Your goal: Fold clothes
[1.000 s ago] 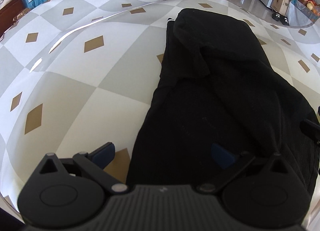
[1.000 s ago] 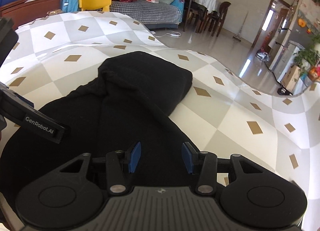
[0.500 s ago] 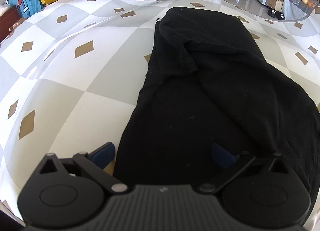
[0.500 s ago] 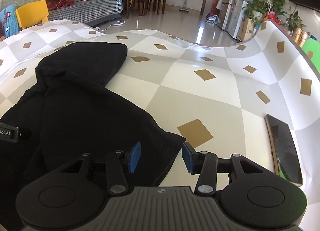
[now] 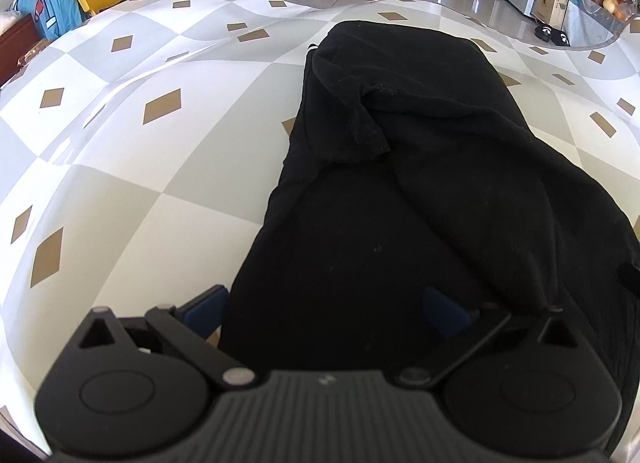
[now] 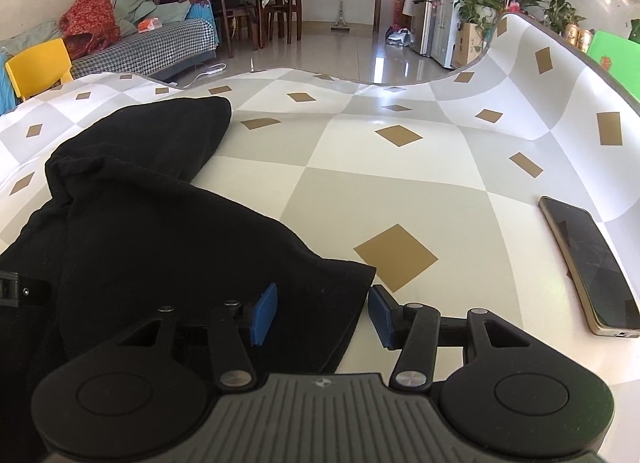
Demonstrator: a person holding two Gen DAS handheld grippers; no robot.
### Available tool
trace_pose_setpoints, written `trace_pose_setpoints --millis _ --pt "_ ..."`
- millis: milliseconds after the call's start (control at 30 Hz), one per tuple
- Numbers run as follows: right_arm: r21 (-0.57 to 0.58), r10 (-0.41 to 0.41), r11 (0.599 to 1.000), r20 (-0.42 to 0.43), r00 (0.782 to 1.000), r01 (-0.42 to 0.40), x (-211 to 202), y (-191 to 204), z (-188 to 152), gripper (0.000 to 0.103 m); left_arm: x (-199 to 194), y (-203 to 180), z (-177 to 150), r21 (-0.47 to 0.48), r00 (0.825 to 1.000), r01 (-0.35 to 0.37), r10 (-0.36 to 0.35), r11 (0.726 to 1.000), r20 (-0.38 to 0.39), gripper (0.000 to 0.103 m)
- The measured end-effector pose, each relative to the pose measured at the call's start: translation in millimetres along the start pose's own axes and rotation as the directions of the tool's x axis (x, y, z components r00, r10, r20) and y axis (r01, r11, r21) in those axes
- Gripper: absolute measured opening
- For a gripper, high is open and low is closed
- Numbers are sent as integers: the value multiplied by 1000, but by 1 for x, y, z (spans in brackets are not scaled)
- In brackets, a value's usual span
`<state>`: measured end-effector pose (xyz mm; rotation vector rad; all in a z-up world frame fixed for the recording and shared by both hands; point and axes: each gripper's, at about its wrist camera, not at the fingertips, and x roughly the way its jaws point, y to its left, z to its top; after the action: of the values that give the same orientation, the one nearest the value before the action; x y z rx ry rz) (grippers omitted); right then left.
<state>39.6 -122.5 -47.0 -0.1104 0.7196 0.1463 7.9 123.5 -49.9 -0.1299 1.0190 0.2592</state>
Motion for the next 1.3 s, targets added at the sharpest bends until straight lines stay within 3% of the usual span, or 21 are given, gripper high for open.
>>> trace_pose_setpoints --millis 133,367,567,1033,1300 --pt "7 3 1000 17 1000 -3 1 0 -1 47 1 -2 2 -5 1000 -3 3 1000 4 103" --pt "-24 19 1000 28 999 -19 2 9 0 24 4 -5 3 -7 1000 -5 5 1000 11 103" --pt "-15 25 1000 16 1000 -25 2 10 3 13 5 -6 4 -5 1000 -2 2 1000 18 103" --pt "44 37 998 54 998 -40 -32 7 9 12 4 -5 3 -4 1000 -3 3 1000 17 103" --pt "55 113 991 98 989 -119 -61 12 13 12 0 -2 1 -16 1000 -11 11 1000 7 103"
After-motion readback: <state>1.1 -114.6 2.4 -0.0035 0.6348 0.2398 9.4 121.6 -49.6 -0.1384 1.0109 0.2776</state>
